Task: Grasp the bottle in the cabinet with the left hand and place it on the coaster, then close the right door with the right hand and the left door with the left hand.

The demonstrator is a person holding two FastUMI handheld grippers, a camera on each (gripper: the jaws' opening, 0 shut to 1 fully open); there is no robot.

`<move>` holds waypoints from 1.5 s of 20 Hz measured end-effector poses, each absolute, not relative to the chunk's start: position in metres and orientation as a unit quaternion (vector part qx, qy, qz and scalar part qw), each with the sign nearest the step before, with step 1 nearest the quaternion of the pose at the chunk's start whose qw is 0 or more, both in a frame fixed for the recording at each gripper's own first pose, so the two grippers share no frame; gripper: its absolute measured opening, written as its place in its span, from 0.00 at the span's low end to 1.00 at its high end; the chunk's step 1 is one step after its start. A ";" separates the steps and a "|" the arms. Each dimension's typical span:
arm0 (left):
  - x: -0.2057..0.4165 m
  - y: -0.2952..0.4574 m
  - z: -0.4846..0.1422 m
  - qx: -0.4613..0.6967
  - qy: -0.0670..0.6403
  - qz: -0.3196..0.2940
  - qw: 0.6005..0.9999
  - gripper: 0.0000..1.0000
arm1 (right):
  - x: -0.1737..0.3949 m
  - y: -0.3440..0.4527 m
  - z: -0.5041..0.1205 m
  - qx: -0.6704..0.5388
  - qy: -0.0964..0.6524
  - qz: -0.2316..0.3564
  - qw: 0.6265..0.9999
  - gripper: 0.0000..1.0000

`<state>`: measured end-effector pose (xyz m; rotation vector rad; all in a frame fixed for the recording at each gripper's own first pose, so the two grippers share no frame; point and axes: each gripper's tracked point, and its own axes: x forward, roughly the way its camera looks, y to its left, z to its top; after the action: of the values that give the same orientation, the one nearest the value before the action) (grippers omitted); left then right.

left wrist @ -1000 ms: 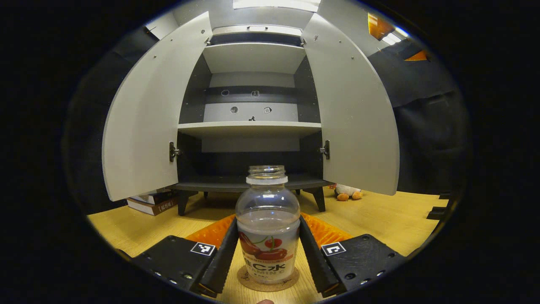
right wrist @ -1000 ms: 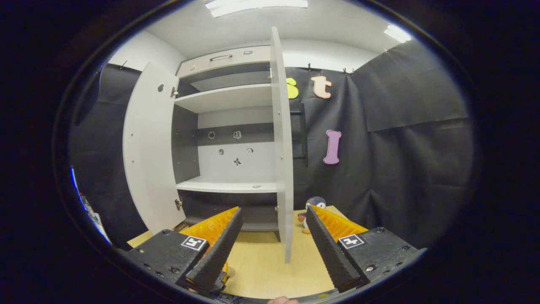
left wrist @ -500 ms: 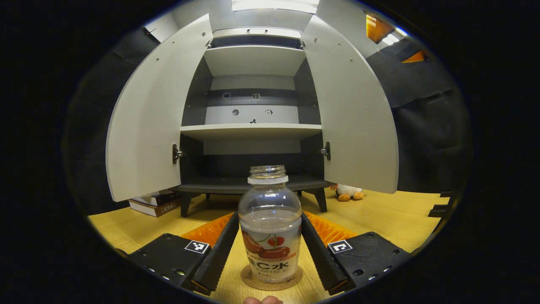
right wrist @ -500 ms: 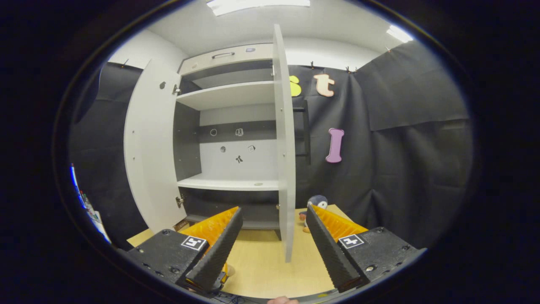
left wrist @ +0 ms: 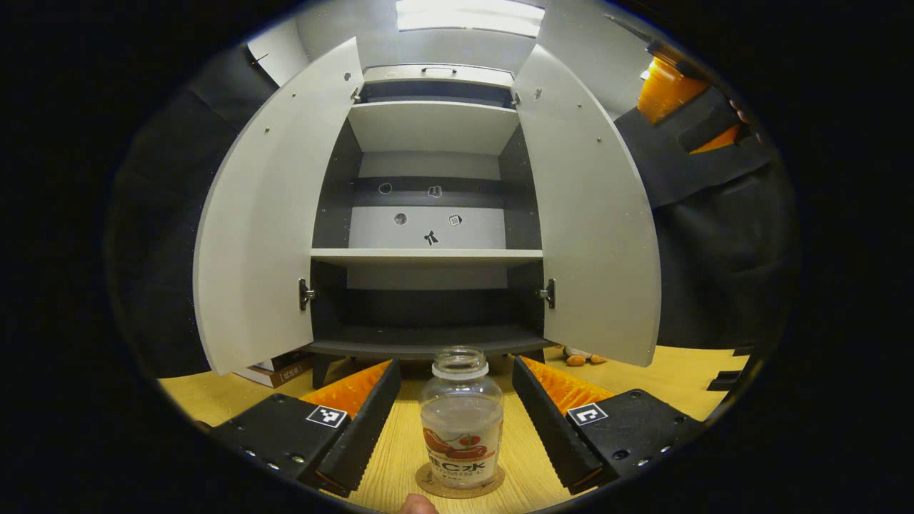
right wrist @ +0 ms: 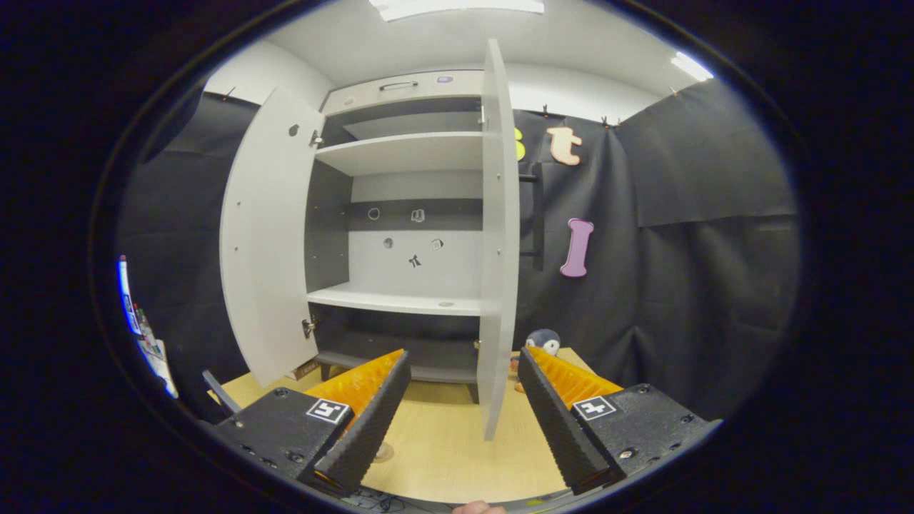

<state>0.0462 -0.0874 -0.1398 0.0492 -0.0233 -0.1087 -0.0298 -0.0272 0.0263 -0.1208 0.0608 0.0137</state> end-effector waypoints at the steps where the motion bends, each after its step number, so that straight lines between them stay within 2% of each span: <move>1: 0.043 -0.084 -0.127 0.021 -0.010 -0.049 0.999 0.96 | -0.028 -0.025 0.027 -0.062 0.026 0.013 0.998 0.96; 8: 0.038 -0.053 -0.039 0.037 -0.005 -0.019 0.999 0.96 | -0.014 -0.004 0.027 -0.032 -0.004 0.061 0.998 0.99; 16: 0.025 -0.039 0.014 0.033 -0.002 -0.013 0.999 0.96 | -0.008 -0.010 0.041 0.032 -0.032 0.075 0.996 0.99; 20: 0.018 -0.033 0.022 0.011 -0.003 -0.014 1.000 0.96 | -0.004 -0.058 0.084 0.027 -0.068 0.033 0.997 0.98; 24: 0.011 -0.022 0.018 0.017 -0.003 0.001 1.000 0.96 | 0.020 -0.123 0.134 0.010 -0.088 -0.039 0.995 0.98; 26: 0.006 -0.022 0.013 0.023 0.000 -0.002 1.000 0.95 | 0.038 -0.142 0.157 0.012 -0.094 -0.053 0.994 0.99; 27: 0.005 -0.024 0.011 0.021 0.003 -0.008 1.000 0.95 | 0.048 -0.149 0.169 0.015 -0.101 -0.055 0.993 0.95; 28: 0.004 -0.026 0.010 0.018 0.003 -0.011 1.000 0.95 | 0.059 -0.155 0.178 0.017 -0.104 -0.060 0.993 0.99; 29: 0.002 -0.025 0.009 0.016 0.004 -0.012 1.000 0.94 | 0.069 -0.161 0.183 0.014 -0.103 -0.062 0.993 0.99; 30: 0.002 -0.026 0.008 0.014 0.007 -0.013 1.000 0.94 | 0.081 -0.162 0.188 0.008 -0.102 -0.057 0.993 0.94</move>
<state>0.0021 -0.0255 0.0078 0.0275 0.0132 -0.0254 0.0808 -0.1616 0.1878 0.0154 -0.2037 -0.1150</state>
